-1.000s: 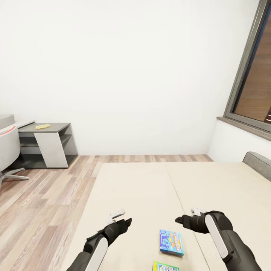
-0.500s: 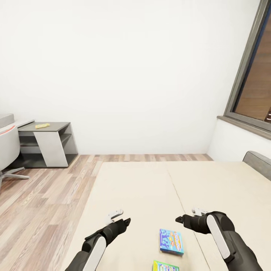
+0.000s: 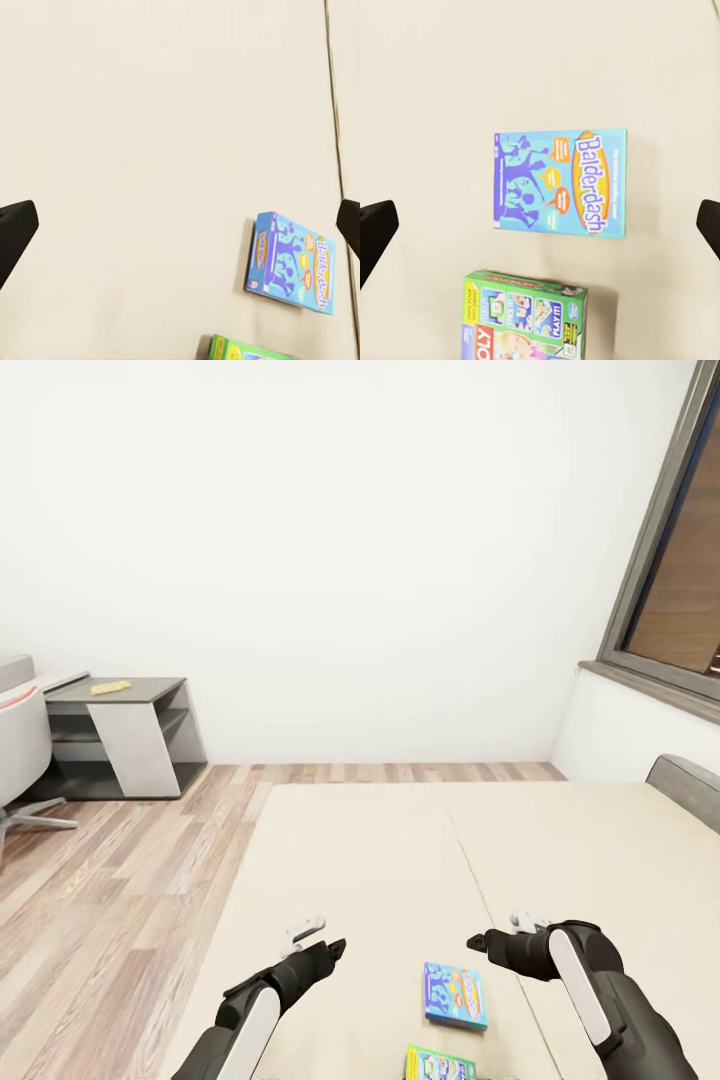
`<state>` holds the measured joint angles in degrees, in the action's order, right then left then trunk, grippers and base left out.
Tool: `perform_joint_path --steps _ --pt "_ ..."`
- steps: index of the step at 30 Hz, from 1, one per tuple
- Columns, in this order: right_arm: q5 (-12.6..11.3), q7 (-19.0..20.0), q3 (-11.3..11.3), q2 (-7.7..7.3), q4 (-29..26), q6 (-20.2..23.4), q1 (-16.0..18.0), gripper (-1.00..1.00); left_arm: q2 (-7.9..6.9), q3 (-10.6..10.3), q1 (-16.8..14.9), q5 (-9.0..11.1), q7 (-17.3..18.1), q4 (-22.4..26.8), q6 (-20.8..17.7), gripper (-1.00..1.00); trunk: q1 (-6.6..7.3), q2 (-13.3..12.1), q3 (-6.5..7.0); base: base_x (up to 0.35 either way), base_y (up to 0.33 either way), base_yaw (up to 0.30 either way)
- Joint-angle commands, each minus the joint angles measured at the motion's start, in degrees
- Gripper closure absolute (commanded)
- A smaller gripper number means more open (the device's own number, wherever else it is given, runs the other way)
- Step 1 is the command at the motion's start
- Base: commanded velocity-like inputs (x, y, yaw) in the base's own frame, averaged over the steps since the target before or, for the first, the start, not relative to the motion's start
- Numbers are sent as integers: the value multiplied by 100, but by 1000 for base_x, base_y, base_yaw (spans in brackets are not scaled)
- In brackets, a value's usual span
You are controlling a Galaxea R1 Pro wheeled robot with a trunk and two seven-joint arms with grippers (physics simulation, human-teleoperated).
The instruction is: Put all the toys in the child's room - the three board games (two on the bed and one on the table), the two jigsaw puzzles on the table, and the tennis ball on the table - inside the toy box on the table in the child's room.
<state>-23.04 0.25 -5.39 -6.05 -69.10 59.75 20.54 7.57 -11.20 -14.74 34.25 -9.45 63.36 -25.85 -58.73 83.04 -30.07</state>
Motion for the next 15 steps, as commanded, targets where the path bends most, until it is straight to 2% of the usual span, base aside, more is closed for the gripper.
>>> perform_joint_path --steps 1,15 --pt "-6 2 -5 -2 -3 25 5 -100 -1 -7 -3 62 -52 9 -17 -100 0 4 -16 0 0 0" --pt "-5 -3 -6 -14 1 25 11 -100 3 -6 -3 70 -68 9 -17 -100 0 4 -146 0 0 0"
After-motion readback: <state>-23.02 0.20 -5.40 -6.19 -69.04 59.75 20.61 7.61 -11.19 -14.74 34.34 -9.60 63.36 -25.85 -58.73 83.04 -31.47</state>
